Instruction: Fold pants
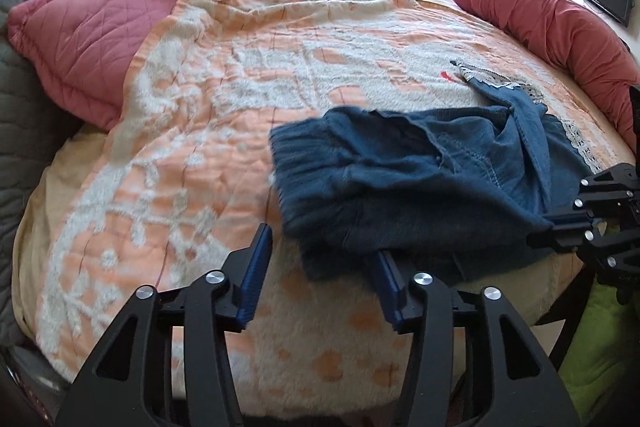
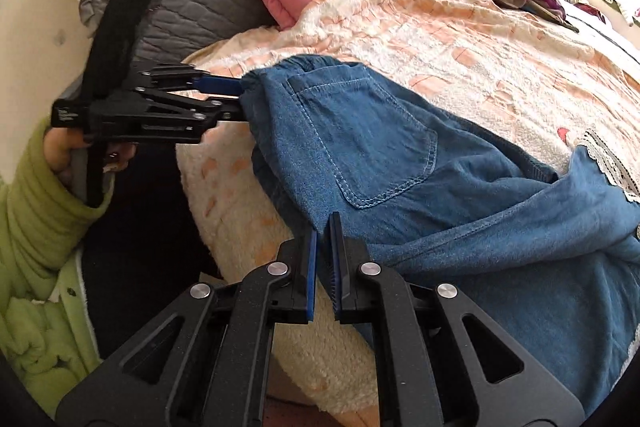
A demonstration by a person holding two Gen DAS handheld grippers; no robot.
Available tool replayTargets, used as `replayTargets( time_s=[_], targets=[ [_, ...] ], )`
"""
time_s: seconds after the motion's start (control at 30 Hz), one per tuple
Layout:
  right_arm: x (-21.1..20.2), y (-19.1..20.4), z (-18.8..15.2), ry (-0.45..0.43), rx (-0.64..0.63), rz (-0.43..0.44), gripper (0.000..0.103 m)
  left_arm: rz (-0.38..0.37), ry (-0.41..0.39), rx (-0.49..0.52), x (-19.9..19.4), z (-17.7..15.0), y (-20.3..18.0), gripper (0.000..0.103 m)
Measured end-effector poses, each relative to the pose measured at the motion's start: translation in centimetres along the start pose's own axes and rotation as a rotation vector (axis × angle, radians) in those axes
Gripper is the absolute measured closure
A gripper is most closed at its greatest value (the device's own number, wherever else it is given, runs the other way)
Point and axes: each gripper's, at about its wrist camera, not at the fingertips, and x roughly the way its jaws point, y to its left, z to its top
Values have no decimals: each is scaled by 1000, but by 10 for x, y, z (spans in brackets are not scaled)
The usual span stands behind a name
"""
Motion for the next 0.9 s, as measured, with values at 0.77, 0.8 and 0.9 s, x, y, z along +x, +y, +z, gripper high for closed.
replayTargets(
  time_s=[0.77,0.8,0.9],
  targets=[
    [-35,4,4,-50,28,-46,74,52,18,79,24,11,-44,74],
    [-29,3,7,-41,31,-51,74,51,17,79,25,11,-43,74],
    [8,0,6,67,77,-68,72,39,10,60,26,9,-39,74]
  ],
)
